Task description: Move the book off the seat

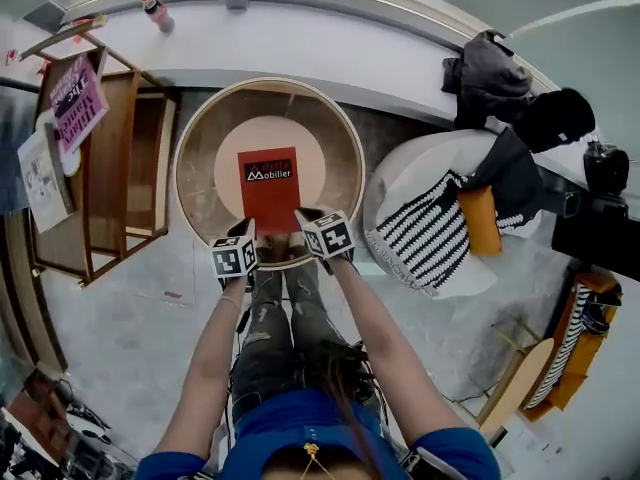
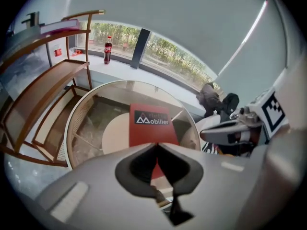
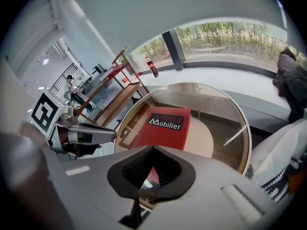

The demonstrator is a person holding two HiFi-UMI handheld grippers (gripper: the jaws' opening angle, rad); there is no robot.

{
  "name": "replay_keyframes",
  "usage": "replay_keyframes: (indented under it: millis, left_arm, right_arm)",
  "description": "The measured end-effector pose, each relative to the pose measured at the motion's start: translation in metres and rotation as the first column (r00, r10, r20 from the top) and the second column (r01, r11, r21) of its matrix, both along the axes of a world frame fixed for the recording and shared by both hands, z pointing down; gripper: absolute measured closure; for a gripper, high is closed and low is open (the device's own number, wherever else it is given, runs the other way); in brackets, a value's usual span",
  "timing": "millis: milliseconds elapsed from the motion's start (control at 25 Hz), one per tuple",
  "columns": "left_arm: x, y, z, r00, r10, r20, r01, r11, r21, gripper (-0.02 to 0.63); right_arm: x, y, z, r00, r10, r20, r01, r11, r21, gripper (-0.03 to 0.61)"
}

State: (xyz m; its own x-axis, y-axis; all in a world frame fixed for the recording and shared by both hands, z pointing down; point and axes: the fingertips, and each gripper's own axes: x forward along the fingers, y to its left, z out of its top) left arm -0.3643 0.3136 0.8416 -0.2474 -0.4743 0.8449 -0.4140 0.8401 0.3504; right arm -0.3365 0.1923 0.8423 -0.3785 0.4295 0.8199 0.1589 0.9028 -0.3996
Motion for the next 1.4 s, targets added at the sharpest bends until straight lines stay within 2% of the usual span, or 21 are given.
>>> replay_keyframes:
  millis: [160, 320, 520, 640, 760, 840, 1000, 1160, 1400]
  left_arm:
    - [0.004, -0.006, -0.037, 1.000, 0.003, 0.028, -0.004, 1.000, 0.026, 0.612]
    - [0.014, -0.011, -0.070, 0.999, -0.009, 0.053, 0.007, 0.999, 0.040, 0.612]
    - [0.032, -0.018, -0.112, 0.997, -0.023, 0.076, 0.014, 0.994, 0.111, 0.612]
    - [0.042, -0.022, -0.137, 0.992, 0.015, 0.122, -0.031, 0.992, 0.125, 0.612]
    - [0.046, -0.031, -0.166, 0.977, 0.072, 0.199, -0.099, 0.987, 0.128, 0.612]
    - [0.050, -0.036, -0.186, 0.968, 0.081, 0.238, -0.119, 0.982, 0.149, 0.612]
    - [0.051, -0.043, -0.226, 0.954, 0.053, 0.295, -0.118, 0.971, 0.206, 0.612]
    - [0.050, -0.047, -0.264, 0.937, 0.026, 0.347, -0.120, 0.960, 0.251, 0.612]
    - [0.053, -0.050, -0.309, 0.910, -0.001, 0.414, -0.133, 0.946, 0.295, 0.612]
  right_arm:
    - [0.008, 0.006, -0.037, 0.998, -0.040, 0.049, 0.041, 0.999, -0.015, 0.578]
    - [0.020, 0.014, -0.073, 0.987, -0.119, 0.111, 0.125, 0.991, -0.041, 0.578]
    - [0.030, 0.024, -0.118, 0.952, -0.227, 0.206, 0.242, 0.969, -0.052, 0.578]
    - [0.031, 0.027, -0.144, 0.932, -0.263, 0.251, 0.285, 0.957, -0.056, 0.578]
    - [0.027, 0.029, -0.175, 0.908, -0.279, 0.312, 0.311, 0.949, -0.056, 0.578]
    - [0.030, 0.030, -0.198, 0.892, -0.283, 0.352, 0.325, 0.944, -0.064, 0.578]
    - [0.034, 0.031, -0.240, 0.856, -0.289, 0.428, 0.353, 0.933, -0.076, 0.578]
    - [0.039, 0.033, -0.276, 0.816, -0.313, 0.486, 0.383, 0.923, -0.048, 0.578]
    - [0.042, 0.024, -0.325, 0.765, -0.278, 0.581, 0.350, 0.937, -0.013, 0.578]
